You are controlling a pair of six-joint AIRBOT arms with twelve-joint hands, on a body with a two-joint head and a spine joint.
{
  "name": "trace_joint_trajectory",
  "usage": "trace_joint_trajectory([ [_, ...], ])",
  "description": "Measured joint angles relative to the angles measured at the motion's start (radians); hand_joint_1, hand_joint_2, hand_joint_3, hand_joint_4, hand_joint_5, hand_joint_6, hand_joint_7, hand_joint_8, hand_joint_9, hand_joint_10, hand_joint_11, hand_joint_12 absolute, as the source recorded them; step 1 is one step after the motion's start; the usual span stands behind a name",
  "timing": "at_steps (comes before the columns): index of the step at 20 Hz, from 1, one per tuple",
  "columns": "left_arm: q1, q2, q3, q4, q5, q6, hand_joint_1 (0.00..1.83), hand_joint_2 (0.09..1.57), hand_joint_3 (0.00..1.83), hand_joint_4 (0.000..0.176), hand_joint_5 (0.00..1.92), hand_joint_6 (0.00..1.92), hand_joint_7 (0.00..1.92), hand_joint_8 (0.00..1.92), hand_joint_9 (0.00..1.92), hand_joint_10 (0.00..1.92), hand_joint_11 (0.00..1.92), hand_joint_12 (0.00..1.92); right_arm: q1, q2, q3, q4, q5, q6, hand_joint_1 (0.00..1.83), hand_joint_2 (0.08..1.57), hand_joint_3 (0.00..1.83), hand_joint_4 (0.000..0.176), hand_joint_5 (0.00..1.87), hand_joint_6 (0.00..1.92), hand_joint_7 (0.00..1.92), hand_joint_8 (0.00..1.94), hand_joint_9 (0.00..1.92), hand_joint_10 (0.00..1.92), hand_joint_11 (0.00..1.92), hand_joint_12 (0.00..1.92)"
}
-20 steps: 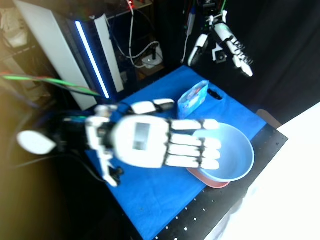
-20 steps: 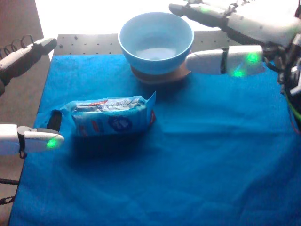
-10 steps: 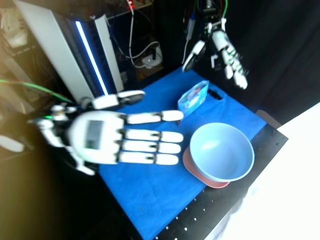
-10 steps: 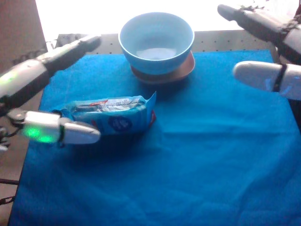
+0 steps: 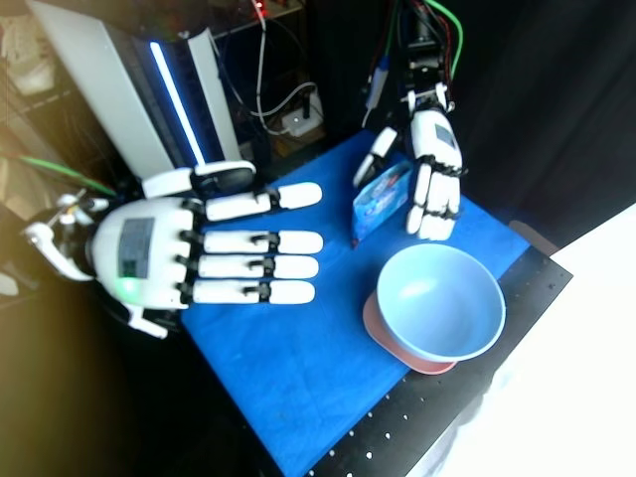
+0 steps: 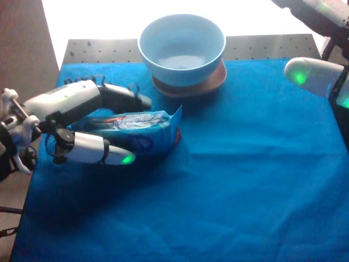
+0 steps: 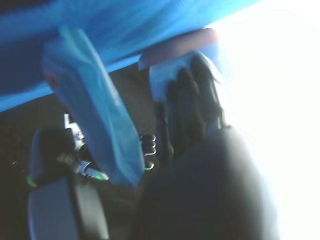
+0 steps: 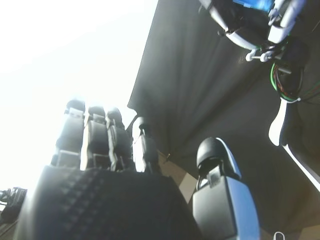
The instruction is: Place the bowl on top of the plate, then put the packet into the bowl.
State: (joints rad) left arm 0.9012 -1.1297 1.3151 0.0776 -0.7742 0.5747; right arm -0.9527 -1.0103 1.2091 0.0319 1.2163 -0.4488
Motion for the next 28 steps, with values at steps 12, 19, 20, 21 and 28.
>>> trace_joint_trajectory([
  [12,-0.021,0.075,-0.033,-0.013,-0.040,-0.007,1.36,1.10,0.00,0.000,1.01,0.71,1.01,0.98,0.97,1.13,0.80,1.18,-0.018,0.000,-0.006,0.013,0.000,0.000,0.00,1.28,0.03,0.085,0.01,0.00,0.00,0.00,0.00,0.00,0.00,0.00],
  [19,-0.028,0.205,-0.095,0.036,-0.167,-0.008,1.38,1.10,0.00,0.000,1.01,0.69,1.00,1.02,0.90,1.27,0.76,1.15,-0.025,0.000,-0.007,0.019,0.000,0.000,0.00,1.29,0.02,0.103,0.01,0.00,0.00,0.00,0.00,0.00,0.00,0.00],
  [20,-0.040,0.205,-0.095,0.042,-0.166,-0.009,1.38,1.10,0.00,0.000,0.99,0.74,1.01,1.03,0.89,1.26,0.71,1.11,-0.025,-0.002,-0.007,0.021,0.000,0.000,0.00,1.28,0.01,0.112,0.02,0.00,0.00,0.00,0.00,0.00,0.00,0.00],
  [21,-0.076,0.204,-0.092,0.061,-0.164,-0.009,1.38,1.11,0.00,0.000,0.97,0.76,1.00,1.04,0.88,1.29,0.71,1.13,-0.025,-0.002,-0.007,0.022,-0.001,0.000,0.00,1.29,0.01,0.112,0.02,0.00,0.00,0.00,0.00,0.00,0.00,0.00],
  [28,-0.283,0.127,0.007,0.143,-0.085,-0.011,1.38,1.11,0.00,0.000,1.09,0.59,0.98,1.11,0.84,1.35,0.55,1.47,-0.025,-0.002,-0.007,0.023,-0.001,0.000,0.00,1.30,0.01,0.132,0.02,0.00,0.00,0.00,0.00,0.00,0.00,0.00],
])
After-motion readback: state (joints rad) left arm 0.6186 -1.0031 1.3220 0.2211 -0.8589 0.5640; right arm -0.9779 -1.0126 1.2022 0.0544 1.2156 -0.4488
